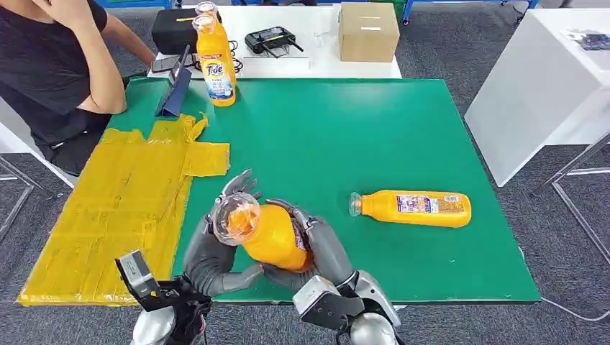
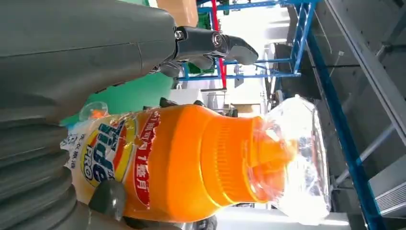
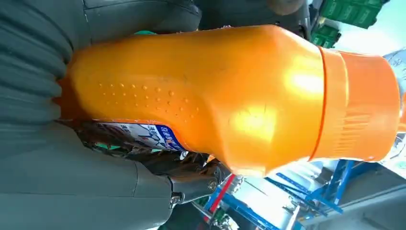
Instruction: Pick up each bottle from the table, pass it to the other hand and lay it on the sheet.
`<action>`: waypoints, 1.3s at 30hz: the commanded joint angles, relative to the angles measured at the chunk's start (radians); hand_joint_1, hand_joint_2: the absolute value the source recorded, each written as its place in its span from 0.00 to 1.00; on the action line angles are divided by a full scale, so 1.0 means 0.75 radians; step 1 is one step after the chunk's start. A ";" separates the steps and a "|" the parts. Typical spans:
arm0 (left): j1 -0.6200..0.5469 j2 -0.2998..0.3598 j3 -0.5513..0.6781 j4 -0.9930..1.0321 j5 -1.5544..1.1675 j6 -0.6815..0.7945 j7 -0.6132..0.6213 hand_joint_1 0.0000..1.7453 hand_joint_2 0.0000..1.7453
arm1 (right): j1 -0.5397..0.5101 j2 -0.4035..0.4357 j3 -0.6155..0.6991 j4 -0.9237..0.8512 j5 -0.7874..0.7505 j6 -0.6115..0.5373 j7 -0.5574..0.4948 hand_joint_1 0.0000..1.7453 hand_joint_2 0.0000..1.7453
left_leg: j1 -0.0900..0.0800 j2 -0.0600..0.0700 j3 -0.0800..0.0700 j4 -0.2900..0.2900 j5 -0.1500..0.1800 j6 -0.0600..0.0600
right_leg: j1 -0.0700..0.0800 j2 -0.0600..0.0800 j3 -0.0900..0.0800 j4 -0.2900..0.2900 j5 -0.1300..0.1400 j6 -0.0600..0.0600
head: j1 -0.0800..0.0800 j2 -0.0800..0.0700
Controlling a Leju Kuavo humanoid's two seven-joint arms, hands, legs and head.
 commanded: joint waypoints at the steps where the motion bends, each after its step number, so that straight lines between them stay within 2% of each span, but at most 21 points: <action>1: -0.035 0.041 -0.028 0.033 0.009 -0.003 0.012 1.00 1.00 | -0.055 -0.011 0.108 0.192 0.042 0.012 0.024 1.00 1.00 | -0.001 0.000 0.004 -0.004 0.001 0.001 | 0.000 -0.001 0.003 -0.003 0.001 0.000 | 0.000 0.000; 11: -0.070 0.043 -0.040 0.060 0.034 -0.005 0.019 1.00 1.00 | -0.057 0.039 0.197 0.468 0.093 0.000 0.032 1.00 1.00 | -0.001 -0.003 0.007 -0.007 0.002 0.002 | -0.001 -0.004 0.006 -0.006 0.001 0.001 | 0.000 0.000; 39: -0.113 0.065 -0.075 0.088 -0.010 -0.002 -0.006 1.00 1.00 | -0.087 0.033 0.197 0.579 0.095 0.017 0.023 1.00 1.00 | -0.001 -0.006 0.004 -0.003 0.001 0.002 | 0.000 -0.006 0.003 -0.002 -0.001 0.001 | 0.000 0.000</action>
